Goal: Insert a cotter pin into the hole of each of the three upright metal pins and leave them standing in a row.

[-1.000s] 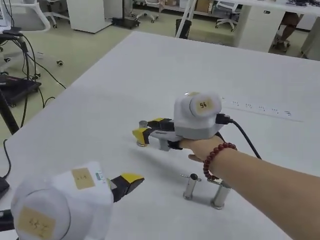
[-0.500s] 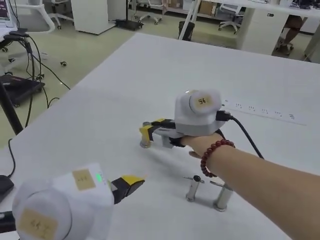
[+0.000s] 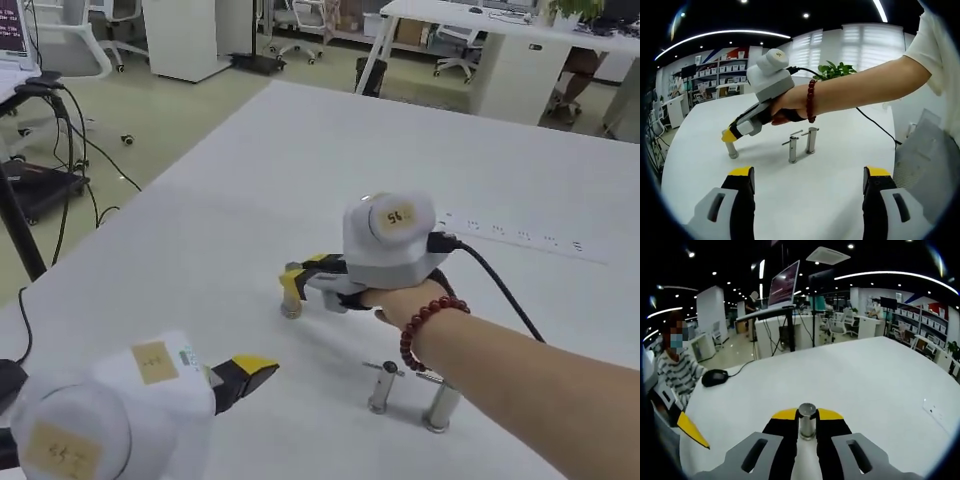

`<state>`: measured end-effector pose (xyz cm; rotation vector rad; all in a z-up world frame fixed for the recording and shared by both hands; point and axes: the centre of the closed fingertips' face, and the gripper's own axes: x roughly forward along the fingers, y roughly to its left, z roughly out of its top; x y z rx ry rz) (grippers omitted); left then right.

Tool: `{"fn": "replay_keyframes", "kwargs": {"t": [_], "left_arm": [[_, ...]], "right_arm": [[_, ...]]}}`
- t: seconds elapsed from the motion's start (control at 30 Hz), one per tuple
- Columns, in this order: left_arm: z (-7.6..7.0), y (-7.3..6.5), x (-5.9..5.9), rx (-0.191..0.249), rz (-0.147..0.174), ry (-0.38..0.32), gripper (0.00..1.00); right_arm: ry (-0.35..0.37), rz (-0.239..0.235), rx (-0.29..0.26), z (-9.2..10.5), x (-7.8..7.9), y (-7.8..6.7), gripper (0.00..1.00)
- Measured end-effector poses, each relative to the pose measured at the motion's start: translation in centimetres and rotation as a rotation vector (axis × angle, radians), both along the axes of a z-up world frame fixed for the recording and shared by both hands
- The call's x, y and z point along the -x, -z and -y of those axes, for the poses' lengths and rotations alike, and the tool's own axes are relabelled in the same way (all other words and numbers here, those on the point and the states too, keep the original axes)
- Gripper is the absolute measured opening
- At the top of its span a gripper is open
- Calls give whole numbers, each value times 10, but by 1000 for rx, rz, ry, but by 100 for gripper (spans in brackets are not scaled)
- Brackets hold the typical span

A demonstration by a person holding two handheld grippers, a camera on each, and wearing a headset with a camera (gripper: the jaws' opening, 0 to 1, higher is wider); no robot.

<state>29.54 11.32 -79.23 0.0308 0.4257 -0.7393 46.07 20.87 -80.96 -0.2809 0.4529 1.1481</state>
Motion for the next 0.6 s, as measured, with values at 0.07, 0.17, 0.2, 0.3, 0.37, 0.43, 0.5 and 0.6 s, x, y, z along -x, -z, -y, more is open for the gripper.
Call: {"fn": "replay_keyframes", "kwargs": {"t": [0.07, 0.17, 0.2, 0.3, 0.37, 0.43, 0.5, 0.6], "left_arm": [[-1, -1, 0, 1, 0, -5, 89], [-4, -2, 0, 1, 6, -17, 89], [-6, -3, 0, 3, 9, -21, 89], [-9, -6, 0, 7, 12, -33, 89], [-11, -8, 1, 7, 16, -39, 88], [-13, -8, 2, 3, 18, -48, 88], [-15, -9, 2, -1, 21, -55, 88], [-16, -11, 4, 1, 24, -62, 88]], "right_arm": [[-13, -1, -2, 0, 5, -3, 13], [-43, 3, 6, 0, 17, -6, 13], [-52, 4, 8, 1, 22, -7, 13], [-62, -16, 1, 3, 32, -10, 13], [-71, -27, -7, 4, 41, -12, 13], [-83, -27, -8, 6, 49, -14, 13], [-92, -27, -9, 8, 55, -16, 13], [-114, -15, -4, 12, 68, -19, 13]]}}
